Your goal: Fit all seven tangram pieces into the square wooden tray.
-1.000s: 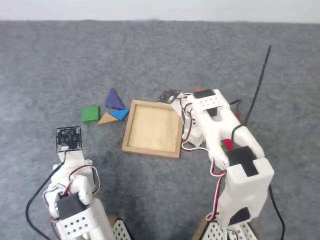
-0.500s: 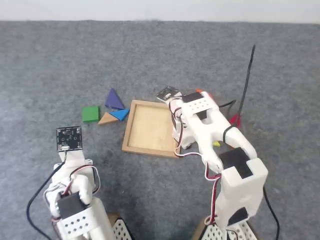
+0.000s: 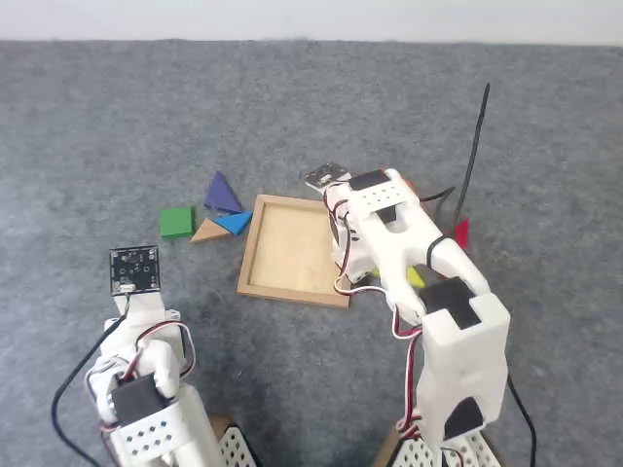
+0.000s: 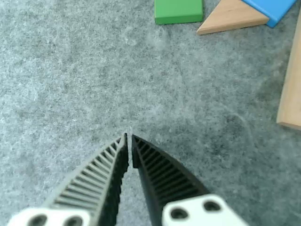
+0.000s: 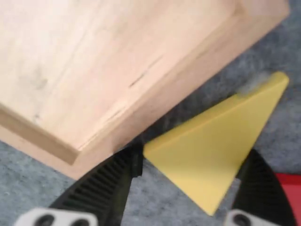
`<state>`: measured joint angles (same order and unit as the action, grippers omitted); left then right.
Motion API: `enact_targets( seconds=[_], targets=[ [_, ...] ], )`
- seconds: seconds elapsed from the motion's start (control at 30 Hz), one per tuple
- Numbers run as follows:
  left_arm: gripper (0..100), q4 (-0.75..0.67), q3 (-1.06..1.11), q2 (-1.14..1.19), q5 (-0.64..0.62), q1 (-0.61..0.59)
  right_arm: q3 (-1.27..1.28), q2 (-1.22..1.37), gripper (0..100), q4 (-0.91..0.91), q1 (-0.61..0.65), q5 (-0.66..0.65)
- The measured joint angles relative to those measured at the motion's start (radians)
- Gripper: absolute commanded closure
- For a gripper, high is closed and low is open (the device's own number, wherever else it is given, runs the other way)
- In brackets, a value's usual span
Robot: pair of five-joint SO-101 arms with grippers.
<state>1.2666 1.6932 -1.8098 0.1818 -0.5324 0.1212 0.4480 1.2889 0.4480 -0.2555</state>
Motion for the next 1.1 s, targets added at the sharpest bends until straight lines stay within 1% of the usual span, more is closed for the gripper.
enact_targets(
  seconds=[0.1,0.37,0.8,0.9,1.1],
  targets=[
    [99,0.000,0.000,0.000,0.000,0.000,-0.014,-0.002,82.6,0.002,-0.003,0.002],
    [99,0.000,0.000,0.000,0.000,0.000,-0.034,-0.003,82.4,0.002,-0.051,0.002],
    [99,0.000,0.000,0.000,0.000,0.000,-0.046,0.003,82.9,0.012,-0.060,-0.020],
    [99,0.000,0.000,0.000,0.000,0.000,-0.046,0.003,82.9,0.015,-0.092,-0.103],
    [99,0.000,0.000,0.000,0.000,0.000,-0.078,0.008,82.9,0.046,-0.147,-0.368]
  ],
)
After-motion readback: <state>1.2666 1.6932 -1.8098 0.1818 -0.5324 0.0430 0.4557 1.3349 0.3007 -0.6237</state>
